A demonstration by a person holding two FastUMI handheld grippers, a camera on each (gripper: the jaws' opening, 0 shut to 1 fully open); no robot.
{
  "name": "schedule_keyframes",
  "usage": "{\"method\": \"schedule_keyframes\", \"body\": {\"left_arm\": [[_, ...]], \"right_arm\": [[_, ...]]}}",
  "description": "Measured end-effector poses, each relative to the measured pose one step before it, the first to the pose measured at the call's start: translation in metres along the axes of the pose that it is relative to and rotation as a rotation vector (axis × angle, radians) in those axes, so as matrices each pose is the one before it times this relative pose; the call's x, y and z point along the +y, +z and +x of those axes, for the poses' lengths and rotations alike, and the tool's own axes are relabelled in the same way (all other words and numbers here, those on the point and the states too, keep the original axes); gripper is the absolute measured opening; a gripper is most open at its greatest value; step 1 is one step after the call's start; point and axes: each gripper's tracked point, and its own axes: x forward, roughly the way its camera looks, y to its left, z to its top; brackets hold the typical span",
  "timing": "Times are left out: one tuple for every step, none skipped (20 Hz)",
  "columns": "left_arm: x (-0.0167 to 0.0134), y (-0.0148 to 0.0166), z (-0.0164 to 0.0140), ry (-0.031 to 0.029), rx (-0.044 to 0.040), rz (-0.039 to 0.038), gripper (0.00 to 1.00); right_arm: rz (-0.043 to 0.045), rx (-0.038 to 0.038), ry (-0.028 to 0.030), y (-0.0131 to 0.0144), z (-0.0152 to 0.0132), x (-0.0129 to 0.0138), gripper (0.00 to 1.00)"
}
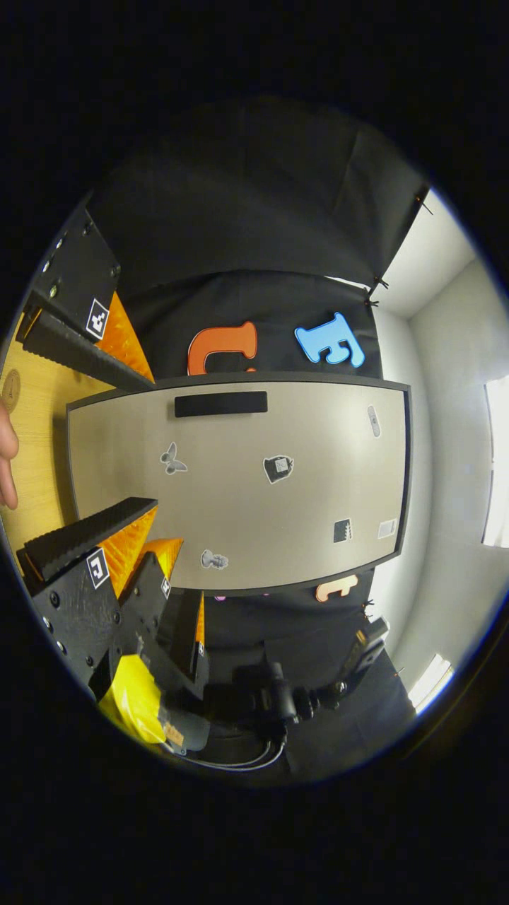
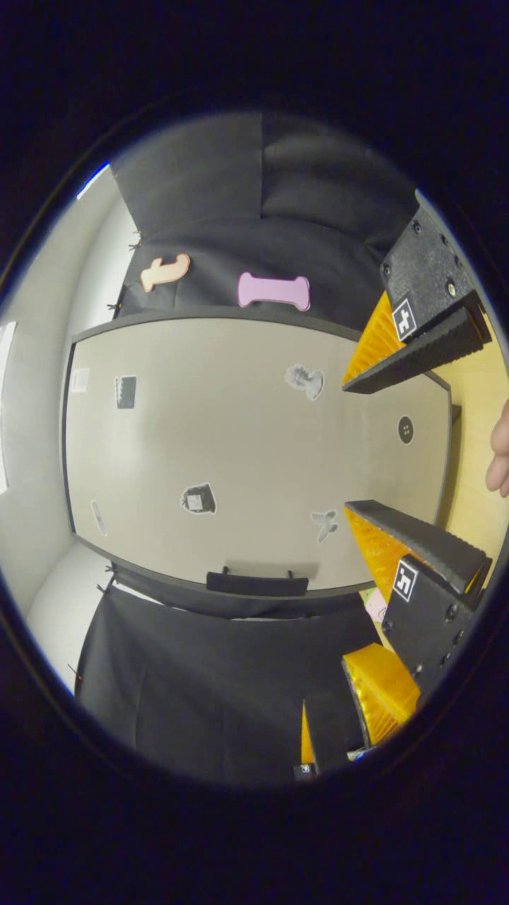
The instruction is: Open the cabinet door with the right hand, grasp the bottle in the cabinet with the left hand and place it on the coaster, then close the cabinet door with the right hand.
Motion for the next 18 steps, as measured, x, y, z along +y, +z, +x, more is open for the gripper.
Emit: {"method": "schedule_keyframes", "body": {"left_arm": [[0.00513, 0.00067, -0.00496, 0.00496, -0.00424, 0.00716, 0.91], [0.00468, -0.00023, -0.00529, 0.00315, -0.00322, 0.01873, 0.92], [0.00492, -0.00068, -0.00434, 0.00605, -0.00305, 0.03308, 0.92], [0.00466, -0.00311, -0.00449, 0.00646, 0.00318, 0.02980, 0.92], [0.00314, -0.00500, -0.00510, 0.00349, 0.00832, 0.02057, 0.92], [0.00825, -0.00424, -0.00369, 0.01822, 0.00968, 0.01538, 0.93], [0.01057, -0.00327, -0.00371, 0.02451, 0.01295, 0.00621, 0.92], [0.01041, -0.00417, -0.00234, 0.02692, 0.01543, -0.00304, 0.94], [0.01186, -0.00407, -0.00252, 0.03001, 0.01366, -0.00782, 0.95], [0.01152, -0.00218, -0.00408, 0.02948, 0.00930, -0.00751, 0.95], [0.01463, 0.00014, -0.00342, 0.03880, -0.00103, -0.00360, 0.95], [0.01345, 0.00249, -0.00269, 0.03957, -0.00754, 0.00009, 0.95], [0.01035, -0.00130, -0.00307, 0.03139, -0.00246, -0.00106, 0.95], [0.00998, -0.00303, -0.00130, 0.02817, 0.00465, -0.00425, 0.95], [0.00672, -0.00537, 0.00064, 0.01551, 0.01815, -0.00730, 0.95], [0.00428, -0.01016, 0.00285, 0.01166, 0.03394, -0.00719, 0.95], [0.00678, -0.00887, -0.00213, 0.01564, 0.02575, -0.00667, 0.95], [0.00577, -0.00558, -0.00275, 0.01274, 0.01741, -0.00593, 0.95]], "right_arm": [[-0.00672, 0.00932, 0.02957, 0.00098, 0.00757, 0.01032, 0.97], [-0.00775, 0.00416, 0.03226, 0.00247, 0.00813, 0.01203, 0.97], [-0.01000, -0.00980, 0.02662, 0.00597, 0.00775, 0.01205, 0.96], [-0.01468, -0.01511, 0.01880, 0.00678, 0.00848, 0.01039, 0.97], [-0.01530, -0.01270, 0.02457, 0.00484, 0.00836, 0.01321, 0.97], [-0.01420, -0.01282, 0.02600, 0.00576, 0.00943, 0.01356, 0.97], [-0.01724, -0.00614, 0.02858, 0.00460, 0.00963, 0.01317, 0.97], [-0.01152, -0.01211, 0.03716, 0.00691, 0.00869, 0.01574, 1.00], [-0.00762, -0.02148, 0.03818, 0.00663, 0.00909, 0.01481, 1.00], [-0.01201, -0.01170, 0.03268, 0.00536, 0.00993, 0.01291, 0.99], [-0.00980, -0.00909, 0.01813, 0.00235, 0.00883, 0.00767, 0.99], [-0.00648, -0.00190, -0.00812, 0.00109, 0.01046, 0.00148, 1.00], [-0.00148, 0.00272, -0.01150, -0.00109, 0.01005, -0.00191, 0.99], [0.00807, 0.00352, -0.00520, -0.00152, 0.00913, -0.00073, 0.99], [0.01570, 0.02120, 0.00973, -0.00480, 0.00858, 0.00125, 0.99], [-0.00351, 0.04561, -0.00496, -0.01147, 0.00606, -0.00299, 0.98], [0.00118, -0.00190, 0.00534, 0.00248, 0.00177, 0.00060, 0.92], [0.01148, 0.00575, 0.03080, 0.00243, -0.00564, 0.00799, 0.63]]}}
